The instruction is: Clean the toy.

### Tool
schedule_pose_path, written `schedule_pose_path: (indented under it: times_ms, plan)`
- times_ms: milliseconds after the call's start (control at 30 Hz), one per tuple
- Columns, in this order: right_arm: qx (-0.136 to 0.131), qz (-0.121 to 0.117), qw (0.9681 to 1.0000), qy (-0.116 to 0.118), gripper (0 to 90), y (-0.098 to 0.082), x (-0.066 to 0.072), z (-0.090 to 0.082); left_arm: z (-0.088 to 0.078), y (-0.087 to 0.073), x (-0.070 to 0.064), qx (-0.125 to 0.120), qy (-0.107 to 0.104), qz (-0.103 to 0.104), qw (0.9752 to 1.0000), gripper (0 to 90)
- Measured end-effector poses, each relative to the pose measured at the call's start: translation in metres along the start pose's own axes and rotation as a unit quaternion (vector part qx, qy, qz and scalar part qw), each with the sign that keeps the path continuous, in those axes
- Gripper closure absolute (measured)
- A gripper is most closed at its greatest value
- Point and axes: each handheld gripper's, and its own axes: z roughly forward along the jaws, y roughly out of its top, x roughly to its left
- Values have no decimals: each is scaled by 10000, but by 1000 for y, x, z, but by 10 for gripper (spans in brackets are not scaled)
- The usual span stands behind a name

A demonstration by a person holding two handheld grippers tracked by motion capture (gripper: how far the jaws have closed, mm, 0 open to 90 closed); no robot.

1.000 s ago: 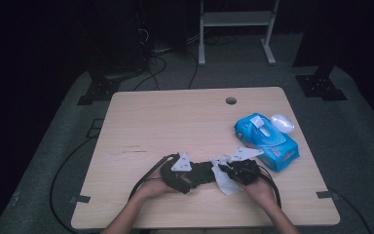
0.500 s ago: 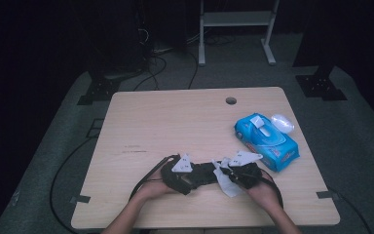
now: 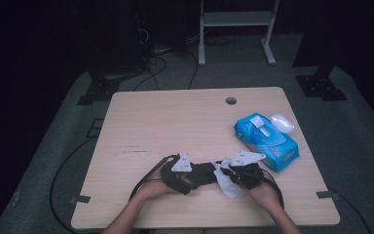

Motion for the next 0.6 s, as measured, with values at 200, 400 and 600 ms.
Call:
schedule_pose_path:
  times_ms: [200,400,600]
  plan:
    - [-17,-428,9987,284,848,9,27,14,-1,2,0,21,37,30,10000,239]
    - [-56,-49,10000,65,849,4,8,7,-3,2,0,-62,51,-29,10000,239]
    - [-124,-351,9986,363,849,13,25,18,-4,2,0,-44,62,-12,10000,239]
